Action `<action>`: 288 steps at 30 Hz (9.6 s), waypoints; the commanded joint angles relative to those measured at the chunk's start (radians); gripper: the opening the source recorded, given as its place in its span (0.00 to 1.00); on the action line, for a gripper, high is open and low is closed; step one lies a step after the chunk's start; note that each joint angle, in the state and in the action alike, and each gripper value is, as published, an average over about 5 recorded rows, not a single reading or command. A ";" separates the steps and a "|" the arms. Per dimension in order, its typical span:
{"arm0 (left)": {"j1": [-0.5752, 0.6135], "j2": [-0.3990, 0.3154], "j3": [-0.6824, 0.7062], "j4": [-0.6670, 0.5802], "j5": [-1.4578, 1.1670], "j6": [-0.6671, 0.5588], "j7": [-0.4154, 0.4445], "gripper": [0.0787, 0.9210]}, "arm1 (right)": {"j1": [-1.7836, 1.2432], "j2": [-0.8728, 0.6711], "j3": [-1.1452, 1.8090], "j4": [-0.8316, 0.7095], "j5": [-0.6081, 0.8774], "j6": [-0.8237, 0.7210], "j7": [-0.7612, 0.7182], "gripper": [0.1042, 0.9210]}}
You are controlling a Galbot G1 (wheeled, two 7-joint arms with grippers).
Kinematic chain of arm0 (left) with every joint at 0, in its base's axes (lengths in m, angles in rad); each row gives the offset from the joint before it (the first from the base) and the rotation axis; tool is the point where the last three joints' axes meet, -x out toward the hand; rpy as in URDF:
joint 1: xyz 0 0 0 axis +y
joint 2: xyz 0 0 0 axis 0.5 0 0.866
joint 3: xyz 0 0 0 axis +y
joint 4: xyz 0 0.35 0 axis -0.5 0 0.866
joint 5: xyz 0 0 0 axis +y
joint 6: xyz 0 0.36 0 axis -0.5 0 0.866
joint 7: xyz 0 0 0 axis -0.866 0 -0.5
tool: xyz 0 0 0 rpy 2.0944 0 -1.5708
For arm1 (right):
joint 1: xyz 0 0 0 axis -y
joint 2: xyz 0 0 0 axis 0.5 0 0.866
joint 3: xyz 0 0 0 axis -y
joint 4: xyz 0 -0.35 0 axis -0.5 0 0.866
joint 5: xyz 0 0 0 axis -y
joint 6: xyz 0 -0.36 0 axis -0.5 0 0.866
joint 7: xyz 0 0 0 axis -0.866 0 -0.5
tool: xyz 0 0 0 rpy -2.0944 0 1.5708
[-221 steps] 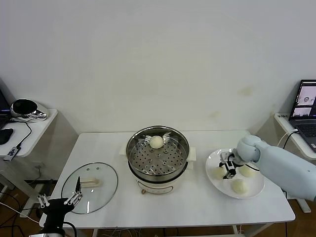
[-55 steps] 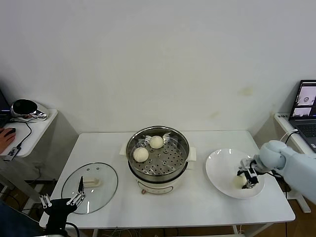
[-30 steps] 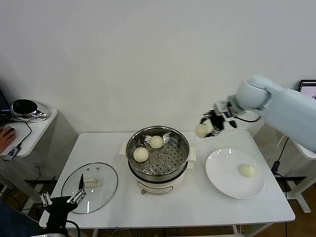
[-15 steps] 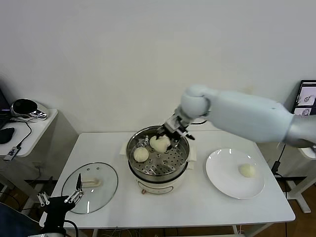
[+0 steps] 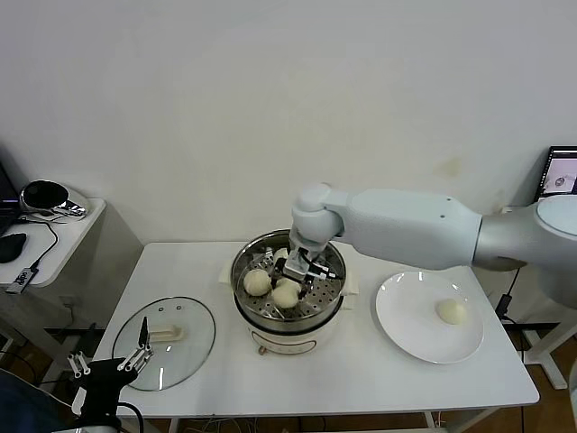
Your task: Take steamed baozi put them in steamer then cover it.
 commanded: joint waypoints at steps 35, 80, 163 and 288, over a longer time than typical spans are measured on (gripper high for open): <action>-0.041 0.054 0.025 0.022 -0.002 0.003 0.004 0.88 | 0.044 -0.739 0.164 0.261 0.171 -0.546 -0.037 0.88; 0.013 0.030 0.008 -0.007 0.028 0.007 0.006 0.88 | -0.821 -0.495 0.925 -0.387 -0.344 -0.346 0.009 0.88; -0.051 0.022 0.050 0.006 0.021 0.008 0.002 0.88 | -0.041 -0.126 0.024 -0.022 0.440 -0.947 0.250 0.58; -0.592 0.334 0.219 0.853 1.191 -0.073 0.120 0.88 | -2.244 0.268 2.325 0.644 0.223 -0.078 0.973 0.88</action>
